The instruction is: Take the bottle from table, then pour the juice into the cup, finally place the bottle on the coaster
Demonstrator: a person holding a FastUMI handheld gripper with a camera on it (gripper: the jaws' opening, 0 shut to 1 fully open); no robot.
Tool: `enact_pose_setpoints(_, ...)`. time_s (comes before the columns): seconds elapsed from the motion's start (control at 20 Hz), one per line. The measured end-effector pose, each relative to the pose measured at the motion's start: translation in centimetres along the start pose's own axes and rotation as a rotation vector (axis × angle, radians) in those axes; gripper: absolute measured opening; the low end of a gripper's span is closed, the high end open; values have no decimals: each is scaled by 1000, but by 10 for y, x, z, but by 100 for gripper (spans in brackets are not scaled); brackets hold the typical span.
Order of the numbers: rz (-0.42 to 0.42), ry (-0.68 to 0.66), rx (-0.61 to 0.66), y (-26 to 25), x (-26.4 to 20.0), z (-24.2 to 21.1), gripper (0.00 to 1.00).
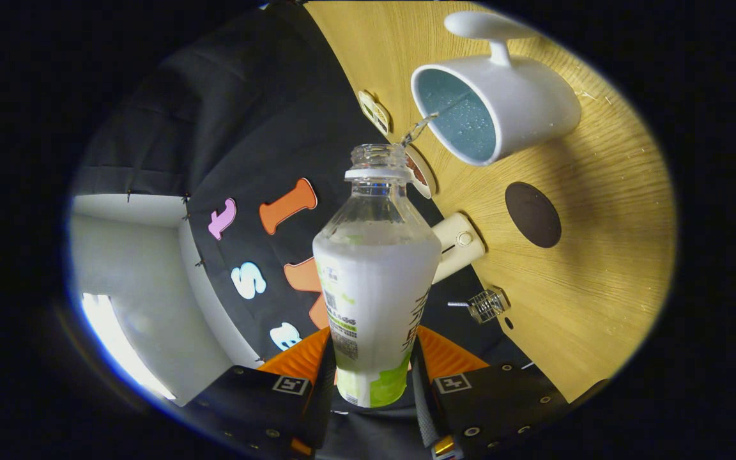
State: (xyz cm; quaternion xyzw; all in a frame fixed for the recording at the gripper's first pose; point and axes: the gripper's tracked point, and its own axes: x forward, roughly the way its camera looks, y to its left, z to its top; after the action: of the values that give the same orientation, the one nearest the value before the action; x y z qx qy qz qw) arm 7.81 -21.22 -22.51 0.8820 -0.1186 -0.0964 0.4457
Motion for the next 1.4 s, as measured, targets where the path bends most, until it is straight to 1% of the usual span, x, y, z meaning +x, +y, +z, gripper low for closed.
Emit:
enact_pose_setpoints(0.1, -4, -2, -2, -1, 1, -1, 57)
enact_pose_setpoints(0.45, 4, -18, 58, 3, 2, 2, 57)
enact_pose_setpoints(0.7, 28, -26, 123, 11, 1, 4, 57)
enact_pose_setpoints(1.05, 54, -35, 169, 18, 3, 5, 57)
enact_pose_setpoints(1.4, 73, -40, 179, 19, 4, 4, 57)
